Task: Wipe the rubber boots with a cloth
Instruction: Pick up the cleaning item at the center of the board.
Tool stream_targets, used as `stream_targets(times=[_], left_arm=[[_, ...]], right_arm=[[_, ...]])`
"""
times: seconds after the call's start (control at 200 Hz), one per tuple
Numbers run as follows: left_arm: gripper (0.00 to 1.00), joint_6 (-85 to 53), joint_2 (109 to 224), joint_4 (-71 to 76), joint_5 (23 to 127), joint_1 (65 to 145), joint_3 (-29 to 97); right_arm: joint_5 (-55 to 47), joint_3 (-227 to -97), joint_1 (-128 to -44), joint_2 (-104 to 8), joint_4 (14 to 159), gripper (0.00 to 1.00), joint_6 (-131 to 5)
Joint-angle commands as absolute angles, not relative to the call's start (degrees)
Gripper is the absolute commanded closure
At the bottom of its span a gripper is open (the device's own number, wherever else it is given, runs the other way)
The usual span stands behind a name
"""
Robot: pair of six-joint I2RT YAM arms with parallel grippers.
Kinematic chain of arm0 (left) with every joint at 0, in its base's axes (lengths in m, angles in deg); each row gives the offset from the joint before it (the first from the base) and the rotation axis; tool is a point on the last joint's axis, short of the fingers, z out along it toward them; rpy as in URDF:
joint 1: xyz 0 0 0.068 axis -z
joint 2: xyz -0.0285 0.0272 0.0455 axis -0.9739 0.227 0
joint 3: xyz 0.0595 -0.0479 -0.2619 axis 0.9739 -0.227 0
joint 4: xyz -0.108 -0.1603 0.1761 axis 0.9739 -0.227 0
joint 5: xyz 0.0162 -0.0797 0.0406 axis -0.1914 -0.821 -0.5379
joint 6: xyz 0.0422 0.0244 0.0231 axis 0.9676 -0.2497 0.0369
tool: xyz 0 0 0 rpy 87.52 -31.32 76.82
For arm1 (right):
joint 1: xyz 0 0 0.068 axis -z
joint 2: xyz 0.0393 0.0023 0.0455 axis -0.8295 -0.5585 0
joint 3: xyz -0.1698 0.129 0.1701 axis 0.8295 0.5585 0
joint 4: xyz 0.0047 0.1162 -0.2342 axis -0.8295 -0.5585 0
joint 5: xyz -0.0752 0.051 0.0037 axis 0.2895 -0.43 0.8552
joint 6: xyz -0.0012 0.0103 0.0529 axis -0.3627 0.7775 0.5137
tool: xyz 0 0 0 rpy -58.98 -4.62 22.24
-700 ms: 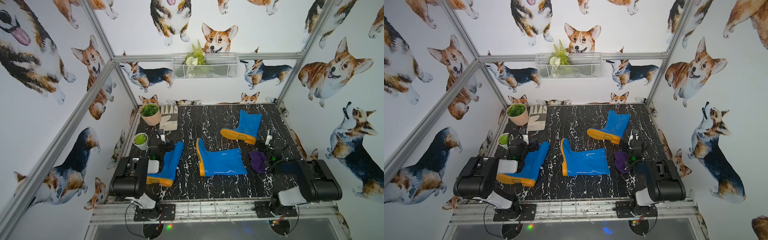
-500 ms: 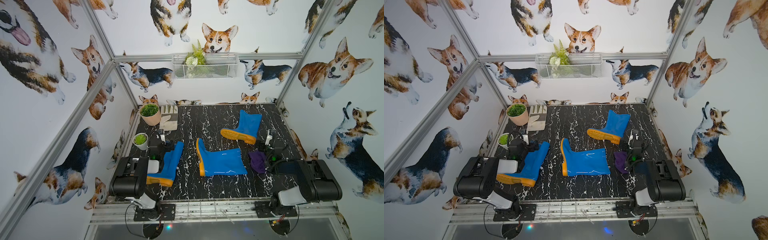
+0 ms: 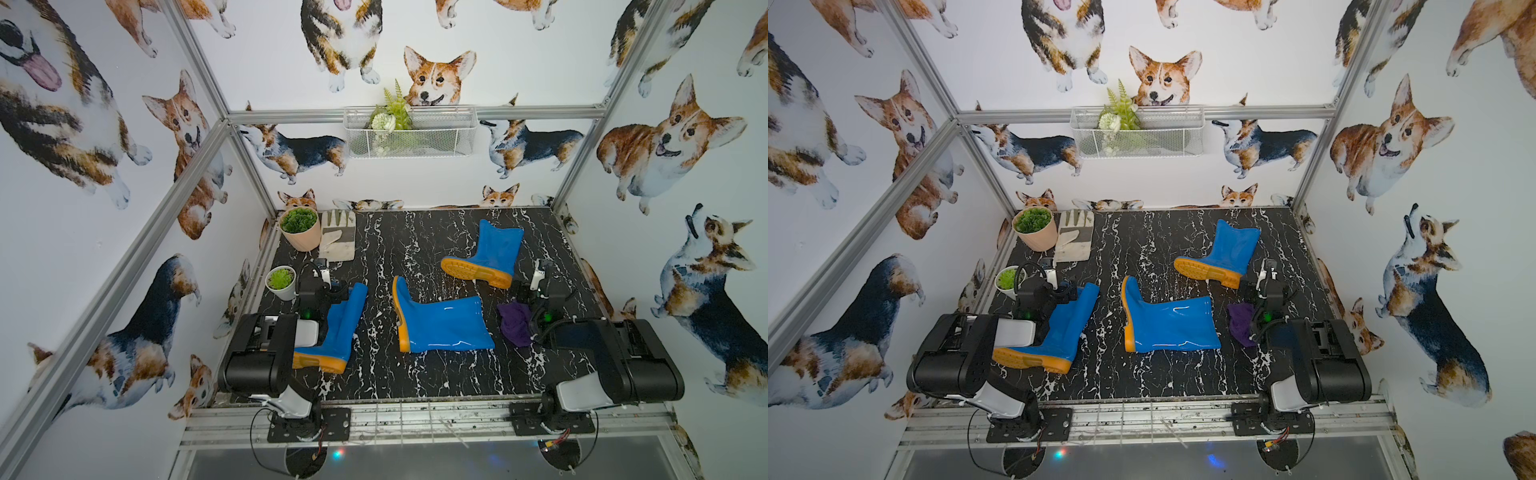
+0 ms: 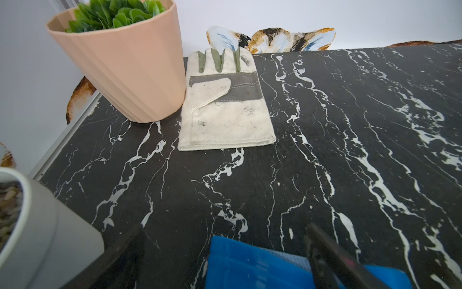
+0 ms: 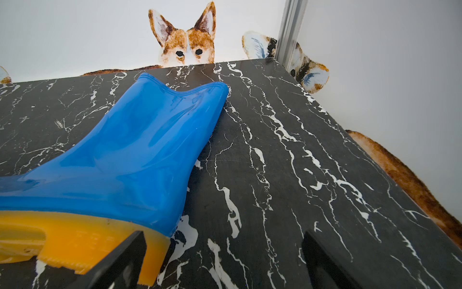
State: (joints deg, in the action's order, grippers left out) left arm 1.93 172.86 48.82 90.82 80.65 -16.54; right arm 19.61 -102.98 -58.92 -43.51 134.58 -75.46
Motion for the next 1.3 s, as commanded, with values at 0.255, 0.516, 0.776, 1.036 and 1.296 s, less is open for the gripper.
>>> stream_targets(times=[0.255, 0.516, 0.776, 1.036, 1.296], left_arm=[[0.00, 2.89, 172.59, 51.07, 91.05, 80.62, -16.57], [0.00, 2.74, 172.60, 50.95, 90.71, 80.47, -16.54], [0.00, 1.85, 171.17, 47.47, 93.16, 80.28, -15.14], [0.00, -7.53, 160.25, 7.12, 96.77, 80.23, 1.67], [0.00, -19.25, 148.50, -16.29, 90.32, 85.96, 5.08]], right_arm=[[19.64, -103.21, -58.86, -43.39, 135.64, 0.00, -75.81], [18.47, -103.51, -58.29, -43.28, 135.12, 0.00, -75.54], [16.43, -103.22, -57.72, -42.60, 135.39, 0.00, -75.77], [17.88, -106.33, -58.94, -20.92, 115.01, 0.00, -73.68], [24.88, -131.10, -59.02, -14.58, 52.83, 0.00, -51.73]])
